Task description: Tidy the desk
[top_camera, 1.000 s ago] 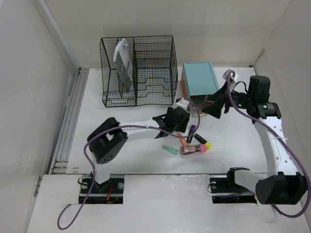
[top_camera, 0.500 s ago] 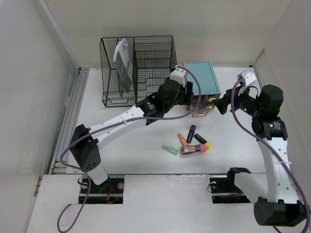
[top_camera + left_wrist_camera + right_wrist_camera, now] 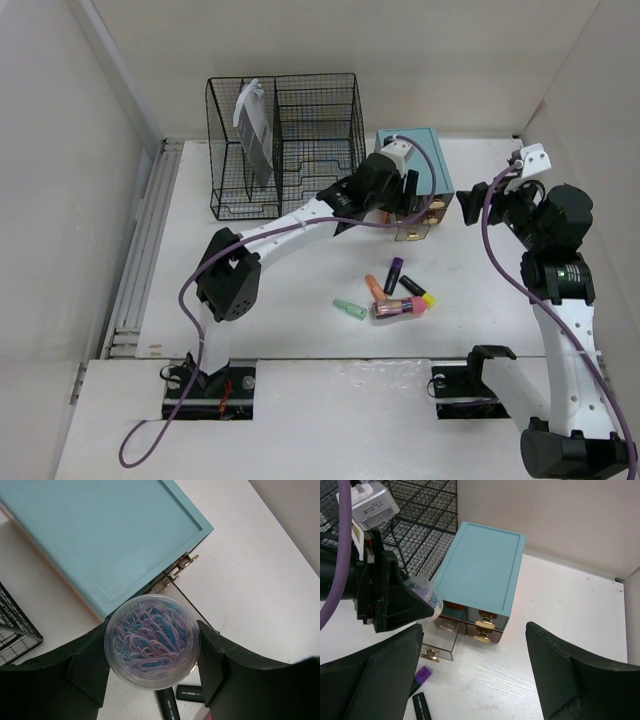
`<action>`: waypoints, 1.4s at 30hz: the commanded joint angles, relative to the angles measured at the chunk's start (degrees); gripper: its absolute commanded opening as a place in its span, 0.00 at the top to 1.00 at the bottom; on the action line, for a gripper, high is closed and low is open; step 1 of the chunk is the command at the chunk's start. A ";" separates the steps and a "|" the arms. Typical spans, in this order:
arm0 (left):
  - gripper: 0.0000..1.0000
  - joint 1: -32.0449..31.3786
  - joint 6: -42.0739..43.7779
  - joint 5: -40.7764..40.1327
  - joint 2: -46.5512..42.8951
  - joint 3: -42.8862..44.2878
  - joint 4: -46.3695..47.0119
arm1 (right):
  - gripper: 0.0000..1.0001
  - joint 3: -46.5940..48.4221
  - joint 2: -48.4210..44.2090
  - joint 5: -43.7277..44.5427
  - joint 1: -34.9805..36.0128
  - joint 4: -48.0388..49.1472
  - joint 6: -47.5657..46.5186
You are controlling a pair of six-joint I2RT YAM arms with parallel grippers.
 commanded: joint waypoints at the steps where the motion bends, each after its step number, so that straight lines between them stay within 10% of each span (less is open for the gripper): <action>1: 0.99 0.27 0.63 4.02 -1.02 4.70 2.53 | 0.12 0.26 -0.42 2.66 -0.22 3.01 0.91; 18: 0.93 -0.25 1.77 6.67 5.05 9.18 -1.33 | 0.12 0.26 0.10 3.19 -0.22 3.01 0.91; 31: 0.41 -0.26 3.53 4.20 5.05 11.11 -3.00 | 0.12 0.26 0.10 2.66 -0.22 3.01 0.91; 42: 0.33 -0.26 4.58 4.20 6.10 15.16 -3.53 | 0.12 0.26 0.63 2.14 -0.22 3.01 0.91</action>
